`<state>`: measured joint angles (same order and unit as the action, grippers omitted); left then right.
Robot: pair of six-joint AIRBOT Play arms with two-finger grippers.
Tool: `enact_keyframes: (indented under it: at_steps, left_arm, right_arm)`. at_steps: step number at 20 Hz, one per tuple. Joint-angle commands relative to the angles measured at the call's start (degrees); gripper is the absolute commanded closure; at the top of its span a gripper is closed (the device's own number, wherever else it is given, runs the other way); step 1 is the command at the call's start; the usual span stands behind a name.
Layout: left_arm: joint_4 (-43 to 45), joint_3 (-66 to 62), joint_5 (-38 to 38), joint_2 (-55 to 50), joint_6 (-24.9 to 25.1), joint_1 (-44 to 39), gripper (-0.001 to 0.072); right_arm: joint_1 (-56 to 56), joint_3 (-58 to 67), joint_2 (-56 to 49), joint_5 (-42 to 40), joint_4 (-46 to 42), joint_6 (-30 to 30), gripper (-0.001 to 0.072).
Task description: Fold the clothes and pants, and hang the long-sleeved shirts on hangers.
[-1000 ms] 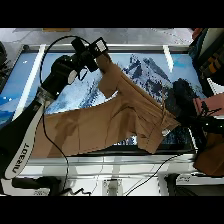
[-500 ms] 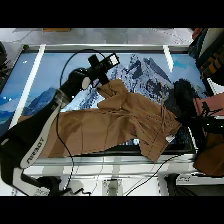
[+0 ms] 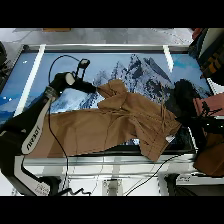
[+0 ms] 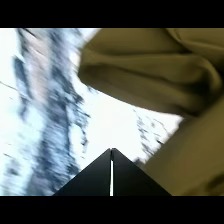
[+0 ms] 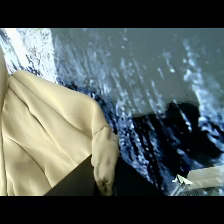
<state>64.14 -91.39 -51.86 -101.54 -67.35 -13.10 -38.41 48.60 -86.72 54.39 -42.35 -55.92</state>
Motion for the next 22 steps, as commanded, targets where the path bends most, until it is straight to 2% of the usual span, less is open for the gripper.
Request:
enact_keyframes:
  at_steps: [1,4,9,10,11,12,15,16,18,19,20,21,22]
  left_arm:
    - [-12.7,4.3,-7.1,0.0,4.8,3.3,0.0694]
    - [-11.7,10.0,-5.0,1.7,4.8,2.3,0.0695]
    - [-11.4,23.9,6.8,11.3,4.8,1.7,0.0680]
    - [-12.4,25.0,6.8,11.5,4.9,1.7,0.0512]
    - [-13.2,25.4,6.7,11.2,4.9,1.4,0.0175]
    - [-13.9,25.4,6.9,10.7,5.8,0.9,0.0073]
    - [-21.4,25.4,9.1,9.6,16.4,-1.4,0.0073]
    - [-24.0,25.4,11.0,9.0,18.5,-2.4,0.0074]
    - [-26.1,25.4,16.0,7.6,19.8,-4.3,0.0090]
    - [-26.8,25.4,18.4,7.0,19.8,-5.2,0.0127]
    - [-27.3,25.4,20.1,6.4,19.8,-6.0,0.0207]
    - [-27.2,25.4,21.4,5.9,19.8,-6.8,0.0343]
    - [-27.0,25.4,22.8,5.8,19.8,-7.2,0.0526]
  right_arm:
    - [0.0,0.0,0.0,0.0,-0.1,0.1,0.0675]
    - [0.0,0.0,0.0,0.0,-0.1,0.1,0.0675]
    - [0.0,0.0,0.0,-0.7,-0.3,0.1,0.0675]
    - [0.0,0.0,0.0,-1.0,-0.3,0.1,0.0675]
    - [0.0,0.0,0.0,-1.2,-0.3,0.1,0.0675]
    - [0.0,0.0,0.0,-1.3,-0.3,0.1,0.0675]
    - [0.0,0.0,0.0,-1.4,-0.3,0.1,0.0675]
    - [0.0,0.0,0.0,-1.4,-0.3,0.1,0.0675]
    - [0.0,0.0,0.0,-1.3,-0.3,0.1,0.0675]
    - [0.0,0.0,0.0,-1.4,-0.3,0.1,0.0674]
    - [0.0,0.0,0.0,-1.4,-0.3,0.1,0.0675]
    - [0.0,0.0,0.0,-1.3,-0.3,0.1,0.0674]
    - [0.0,0.0,0.0,-1.3,-0.3,0.1,0.0674]
